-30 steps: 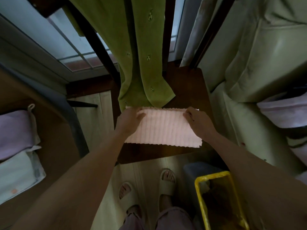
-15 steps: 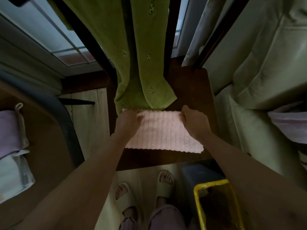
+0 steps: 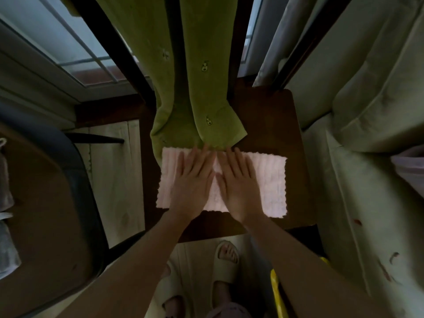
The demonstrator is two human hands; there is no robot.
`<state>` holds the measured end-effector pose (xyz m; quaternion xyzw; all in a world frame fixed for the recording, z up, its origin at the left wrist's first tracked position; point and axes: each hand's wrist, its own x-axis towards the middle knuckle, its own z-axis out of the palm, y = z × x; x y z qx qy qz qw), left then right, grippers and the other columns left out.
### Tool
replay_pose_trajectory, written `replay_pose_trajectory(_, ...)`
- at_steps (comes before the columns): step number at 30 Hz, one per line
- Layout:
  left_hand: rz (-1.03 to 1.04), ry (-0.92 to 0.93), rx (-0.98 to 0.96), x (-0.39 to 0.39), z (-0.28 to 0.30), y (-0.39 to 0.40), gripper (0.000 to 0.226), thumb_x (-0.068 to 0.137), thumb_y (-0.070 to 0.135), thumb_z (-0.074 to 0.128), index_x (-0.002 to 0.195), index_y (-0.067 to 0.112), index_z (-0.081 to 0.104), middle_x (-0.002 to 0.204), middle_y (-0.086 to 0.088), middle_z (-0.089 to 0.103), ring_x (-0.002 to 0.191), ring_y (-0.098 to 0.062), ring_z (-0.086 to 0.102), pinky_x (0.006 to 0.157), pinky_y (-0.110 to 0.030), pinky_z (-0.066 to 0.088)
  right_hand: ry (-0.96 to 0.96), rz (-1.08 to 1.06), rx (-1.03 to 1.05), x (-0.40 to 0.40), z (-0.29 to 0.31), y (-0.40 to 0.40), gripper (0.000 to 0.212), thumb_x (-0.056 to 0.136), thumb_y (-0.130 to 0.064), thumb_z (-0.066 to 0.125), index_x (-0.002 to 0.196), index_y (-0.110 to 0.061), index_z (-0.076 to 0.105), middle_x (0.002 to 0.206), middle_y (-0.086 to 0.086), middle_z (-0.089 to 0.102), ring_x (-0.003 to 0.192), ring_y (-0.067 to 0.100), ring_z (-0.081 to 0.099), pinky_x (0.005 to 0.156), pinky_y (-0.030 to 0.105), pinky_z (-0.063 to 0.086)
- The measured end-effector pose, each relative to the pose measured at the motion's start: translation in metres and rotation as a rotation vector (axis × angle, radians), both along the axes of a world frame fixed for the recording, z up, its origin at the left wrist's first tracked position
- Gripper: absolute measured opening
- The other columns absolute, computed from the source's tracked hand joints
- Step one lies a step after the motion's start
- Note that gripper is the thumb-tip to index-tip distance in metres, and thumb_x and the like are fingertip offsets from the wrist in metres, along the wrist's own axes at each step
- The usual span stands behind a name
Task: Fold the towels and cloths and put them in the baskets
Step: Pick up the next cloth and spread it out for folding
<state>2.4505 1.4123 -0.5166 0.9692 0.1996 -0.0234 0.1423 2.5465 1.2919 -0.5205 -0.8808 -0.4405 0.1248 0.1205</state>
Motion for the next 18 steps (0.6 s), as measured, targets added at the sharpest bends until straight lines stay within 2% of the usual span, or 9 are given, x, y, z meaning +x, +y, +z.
replay_pose_trajectory(3, -0.072, 0.126, 0.092, -0.006, -0.013, 0.016, 0.060, 0.101, 0.046, 0.011, 0.153, 0.016, 0.011, 0.161, -0.003, 0.008, 0.148, -0.020, 0.001, 0.119, -0.047, 0.006, -0.032, 0.037, -0.108, 0.020, -0.010, -0.011, 0.058, 0.102, -0.046, 0.016, 0.153, -0.019, 0.014, 0.160, 0.004, 0.010, 0.148, 0.020, 0.003, 0.120, 0.042, 0.007)
replay_pose_trajectory(5, -0.045, 0.119, 0.082, -0.017, -0.012, 0.024, 0.063, 0.100, 0.050, 0.013, 0.153, 0.016, 0.009, 0.161, -0.003, 0.004, 0.148, -0.021, -0.001, 0.119, -0.048, 0.006, -0.069, -0.076, -0.206, 0.030, -0.008, -0.034, 0.060, 0.100, -0.051, 0.010, 0.153, -0.023, 0.002, 0.160, 0.001, -0.002, 0.147, 0.018, -0.005, 0.120, 0.042, 0.002)
replay_pose_trajectory(7, 0.051, 0.093, 0.043, -0.027, -0.007, 0.029, 0.064, 0.099, 0.050, 0.014, 0.153, 0.015, 0.007, 0.160, -0.005, 0.002, 0.148, -0.022, -0.001, 0.120, -0.048, 0.005, -0.099, -0.193, -0.265, 0.035, -0.002, -0.048, 0.062, 0.099, -0.052, 0.005, 0.152, -0.021, -0.002, 0.159, 0.002, -0.004, 0.147, 0.018, -0.006, 0.120, 0.043, 0.002)
replay_pose_trajectory(9, 0.241, 0.022, -0.082, -0.035, 0.000, 0.031, 0.063, 0.100, 0.047, 0.016, 0.153, 0.014, 0.013, 0.159, -0.008, 0.012, 0.147, -0.023, 0.012, 0.119, -0.045, 0.013, -0.116, -0.240, -0.241, 0.030, 0.004, -0.045, 0.062, 0.100, -0.049, 0.005, 0.152, -0.016, 0.007, 0.160, 0.007, 0.005, 0.147, 0.021, 0.000, 0.120, 0.044, 0.006)
replay_pose_trajectory(10, 0.400, -0.061, -0.208, -0.038, 0.007, 0.031, 0.061, 0.100, 0.048, 0.019, 0.150, 0.014, 0.021, 0.155, -0.008, 0.024, 0.141, -0.022, 0.026, 0.116, -0.043, 0.023, -0.110, -0.237, -0.206, 0.026, 0.006, -0.039, 0.061, 0.100, -0.047, 0.007, 0.152, -0.014, 0.012, 0.160, 0.009, 0.010, 0.147, 0.023, 0.004, 0.120, 0.043, 0.007)
replay_pose_trajectory(12, 0.722, -0.231, -0.438, -0.037, 0.020, 0.030, 0.051, 0.100, 0.047, 0.029, 0.138, 0.015, 0.040, 0.132, -0.005, 0.049, 0.116, -0.017, 0.051, 0.095, -0.033, 0.045, -0.072, -0.171, -0.122, 0.012, 0.010, -0.024, 0.059, 0.101, -0.042, 0.013, 0.151, -0.012, 0.019, 0.159, 0.012, 0.015, 0.147, 0.026, 0.009, 0.119, 0.041, 0.008)
replay_pose_trajectory(14, 0.879, -0.200, -0.556, -0.031, 0.032, 0.027, 0.043, 0.100, 0.042, 0.036, 0.128, 0.012, 0.047, 0.117, -0.002, 0.055, 0.100, -0.013, 0.054, 0.074, -0.021, 0.043, -0.054, -0.102, -0.063, -0.003, 0.010, -0.011, 0.057, 0.102, -0.038, 0.017, 0.151, -0.011, 0.021, 0.158, 0.012, 0.014, 0.147, 0.026, 0.009, 0.119, 0.041, 0.009)
replay_pose_trajectory(15, 0.937, -0.165, -0.618, -0.028, 0.036, 0.025, 0.043, 0.100, 0.042, 0.038, 0.127, 0.010, 0.047, 0.115, -0.003, 0.055, 0.097, -0.013, 0.053, 0.072, -0.021, 0.041, -0.050, -0.095, -0.062, -0.010, 0.007, -0.007, 0.056, 0.102, -0.037, 0.018, 0.152, -0.012, 0.019, 0.159, 0.011, 0.012, 0.148, 0.025, 0.007, 0.120, 0.041, 0.008)
replay_pose_trajectory(18, 1.060, -0.083, -0.735, -0.022, 0.039, 0.019, 0.048, 0.098, 0.046, 0.042, 0.125, 0.007, 0.047, 0.112, -0.005, 0.056, 0.097, -0.017, 0.055, 0.078, -0.030, 0.045, -0.035, -0.139, -0.097, -0.024, -0.001, 0.000, 0.056, 0.102, -0.037, 0.017, 0.153, -0.014, 0.010, 0.160, 0.007, 0.004, 0.148, 0.021, -0.002, 0.120, 0.041, 0.005)
